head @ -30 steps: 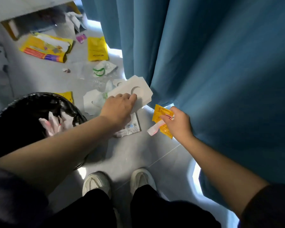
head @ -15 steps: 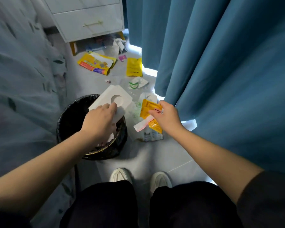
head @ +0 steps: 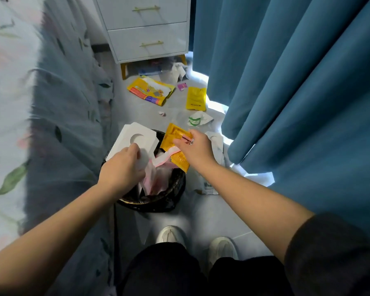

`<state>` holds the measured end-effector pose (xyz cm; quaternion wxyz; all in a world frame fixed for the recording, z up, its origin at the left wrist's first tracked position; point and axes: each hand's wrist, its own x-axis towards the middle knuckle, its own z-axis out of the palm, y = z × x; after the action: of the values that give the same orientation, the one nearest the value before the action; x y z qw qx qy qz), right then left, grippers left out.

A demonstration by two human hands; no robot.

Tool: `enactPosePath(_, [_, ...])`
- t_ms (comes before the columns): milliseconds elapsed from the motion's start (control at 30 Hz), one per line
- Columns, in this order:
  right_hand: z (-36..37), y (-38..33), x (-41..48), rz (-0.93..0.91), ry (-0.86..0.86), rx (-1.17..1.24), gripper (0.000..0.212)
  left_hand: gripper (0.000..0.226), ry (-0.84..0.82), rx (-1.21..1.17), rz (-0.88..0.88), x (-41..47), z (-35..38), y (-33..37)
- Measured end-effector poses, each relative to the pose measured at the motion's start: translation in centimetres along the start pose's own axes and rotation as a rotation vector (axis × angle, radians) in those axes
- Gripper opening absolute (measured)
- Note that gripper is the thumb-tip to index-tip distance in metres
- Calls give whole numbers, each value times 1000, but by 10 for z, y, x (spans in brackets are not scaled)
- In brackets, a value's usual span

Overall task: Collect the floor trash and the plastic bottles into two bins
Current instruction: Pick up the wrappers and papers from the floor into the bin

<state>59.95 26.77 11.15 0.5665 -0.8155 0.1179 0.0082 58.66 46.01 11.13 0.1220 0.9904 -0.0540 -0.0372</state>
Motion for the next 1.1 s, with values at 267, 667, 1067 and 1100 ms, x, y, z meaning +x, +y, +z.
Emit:
enactPosePath(267, [37,1,8,46,58,100,39,20,-6,-13,-73,4,-3,-13])
enactPosePath(667, [83,50,12,99,-285,-296,69,47,-368,-149,-233,16,57,-32])
enactPosePath(1067, [102,66,25,-61,-846,-1222,64,61,-763,32,-83,46,101,-50])
enactPosePath(1100, [107,66,27,-9,-874,-1233,65,61,-790,52,-86,48,106,-51])
